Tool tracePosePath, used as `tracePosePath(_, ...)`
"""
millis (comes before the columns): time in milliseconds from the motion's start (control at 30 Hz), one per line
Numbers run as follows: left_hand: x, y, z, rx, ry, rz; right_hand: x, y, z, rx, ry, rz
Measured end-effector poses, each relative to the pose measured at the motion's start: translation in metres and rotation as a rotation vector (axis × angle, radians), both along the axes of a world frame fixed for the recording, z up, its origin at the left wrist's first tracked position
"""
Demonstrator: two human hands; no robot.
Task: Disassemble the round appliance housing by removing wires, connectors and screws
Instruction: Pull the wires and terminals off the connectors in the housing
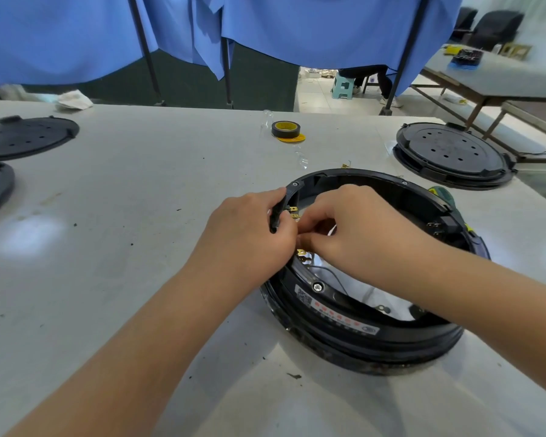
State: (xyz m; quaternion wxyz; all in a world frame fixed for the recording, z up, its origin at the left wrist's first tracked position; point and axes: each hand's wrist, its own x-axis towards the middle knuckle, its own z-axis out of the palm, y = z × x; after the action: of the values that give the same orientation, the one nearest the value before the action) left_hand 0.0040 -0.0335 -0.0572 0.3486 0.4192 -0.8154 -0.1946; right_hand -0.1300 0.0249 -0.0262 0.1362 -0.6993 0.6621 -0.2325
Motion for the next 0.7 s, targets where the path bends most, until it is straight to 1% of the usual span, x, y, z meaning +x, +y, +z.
tracePosePath(167, -0.0006, -0.0001, 0.0002, -0.001, -0.007, 0.011, 0.0079, 0.0065, 0.0003, -0.062, 0.155, -0.041)
tracePosePath(300, -0.0004, 0.0000, 0.0004, 0.003, 0.000, 0.011, 0.0075, 0.0073, 0.0013, -0.063, 0.225, -0.013)
tracePosePath(400, 0.0009, -0.0016, 0.0004, 0.010, -0.019, -0.022, 0.0046, 0.0049, 0.0016, -0.086, 0.222, 0.023)
tracePosePath(533, 0.0035, -0.0048, -0.0009, 0.005, -0.046, -0.056, 0.0005, 0.0013, 0.0038, -0.067, 0.190, 0.086)
tracePosePath(600, 0.0035, -0.0050, -0.0015, 0.005, -0.043, -0.052, 0.0007, 0.0013, 0.0033, -0.075, 0.178, 0.075)
tracePosePath(700, 0.0020, -0.0038, -0.0014, -0.003, -0.031, -0.034, 0.0036, 0.0028, 0.0004, -0.078, 0.212, 0.024)
